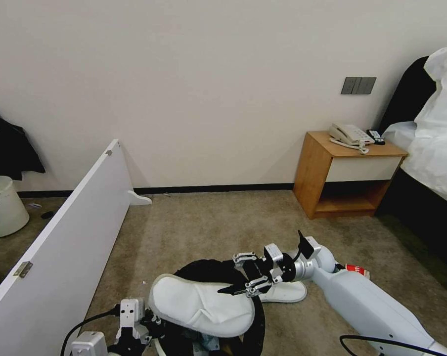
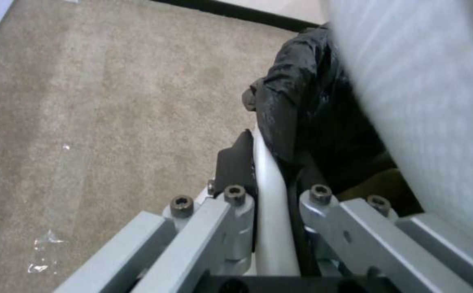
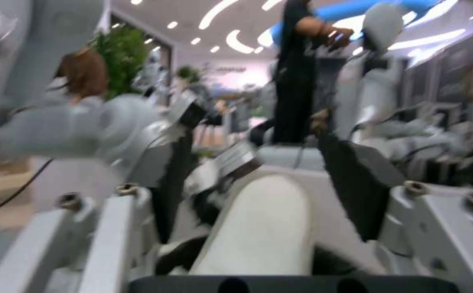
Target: Pick up the trash bin, then pick up the garbage from the floor and place it into the trash bin.
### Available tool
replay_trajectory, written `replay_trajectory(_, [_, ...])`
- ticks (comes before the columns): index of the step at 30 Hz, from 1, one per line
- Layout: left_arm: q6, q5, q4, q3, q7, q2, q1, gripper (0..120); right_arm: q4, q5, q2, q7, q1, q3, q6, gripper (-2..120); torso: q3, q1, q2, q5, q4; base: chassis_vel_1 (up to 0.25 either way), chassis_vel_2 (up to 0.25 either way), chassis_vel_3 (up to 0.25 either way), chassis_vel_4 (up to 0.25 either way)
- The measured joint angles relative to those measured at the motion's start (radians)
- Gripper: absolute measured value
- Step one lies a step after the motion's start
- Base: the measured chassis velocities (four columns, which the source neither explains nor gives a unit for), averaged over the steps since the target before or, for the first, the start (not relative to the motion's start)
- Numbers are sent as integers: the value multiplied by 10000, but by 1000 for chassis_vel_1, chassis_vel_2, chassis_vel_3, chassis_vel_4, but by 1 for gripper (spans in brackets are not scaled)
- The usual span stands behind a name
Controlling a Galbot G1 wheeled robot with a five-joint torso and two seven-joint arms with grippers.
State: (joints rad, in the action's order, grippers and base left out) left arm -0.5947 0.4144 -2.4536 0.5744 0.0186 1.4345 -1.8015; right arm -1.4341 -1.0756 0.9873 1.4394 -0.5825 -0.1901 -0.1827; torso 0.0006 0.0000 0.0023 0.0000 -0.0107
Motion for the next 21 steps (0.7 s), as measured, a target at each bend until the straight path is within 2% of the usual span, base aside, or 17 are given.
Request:
replay_trajectory(2, [0,10,-4,29,0,3,-19,4,102,-98,134,-644,-180,663,-44,78,0,0,0,1,2,0,0,0,0])
replay_trajectory(5, [-1,22,-18,59,1,-2,-25,4,166,-130,131,-1071,-279,937,-139,83,0,0,0,0,2,0,0,0,0])
replay_trajectory(7, [0,83,-55,140,1,-7,-29,4,229,17,27,-1995,-577,1686,-287,94,0,0,1,2,-2,0,0,0,0])
replay_trajectory(8, [0,83,-55,140,1,-7,-29,4,229,17,27,-1995,-577,1686,-287,94,0,0,1,2,-2,0,0,0,0])
replay_trajectory(9, [1,93,-60,157,2,-7,-30,4,220,116,-49,-2439,-769,2027,-341,99,0,0,0,0,0,0,0,0,0])
replay_trajectory(13, [16,70,-62,164,4,4,-25,4,57,605,-224,-3624,-1562,3028,-415,100,-1,0,1,0,1,0,0,0,0])
replay_trajectory(14, [16,70,-62,164,4,4,-25,4,57,605,-224,-3624,-1562,3028,-415,100,-1,0,1,0,1,0,0,0,0])
replay_trajectory(18, [18,69,-63,145,3,-2,-45,4,-25,1597,-530,-5018,-2730,4027,-391,100,-1,0,0,1,-3,0,0,0,0])
replay_trajectory(19, [18,69,-63,145,3,-2,-45,4,-25,1597,-530,-5018,-2730,4027,-391,100,-1,0,0,1,-3,0,0,0,0])
replay_trajectory(21, [18,74,-74,144,4,-31,-58,4,150,2921,-851,-6369,-3622,4925,-417,100,-1,-1,0,4,-6,0,0,0,0])
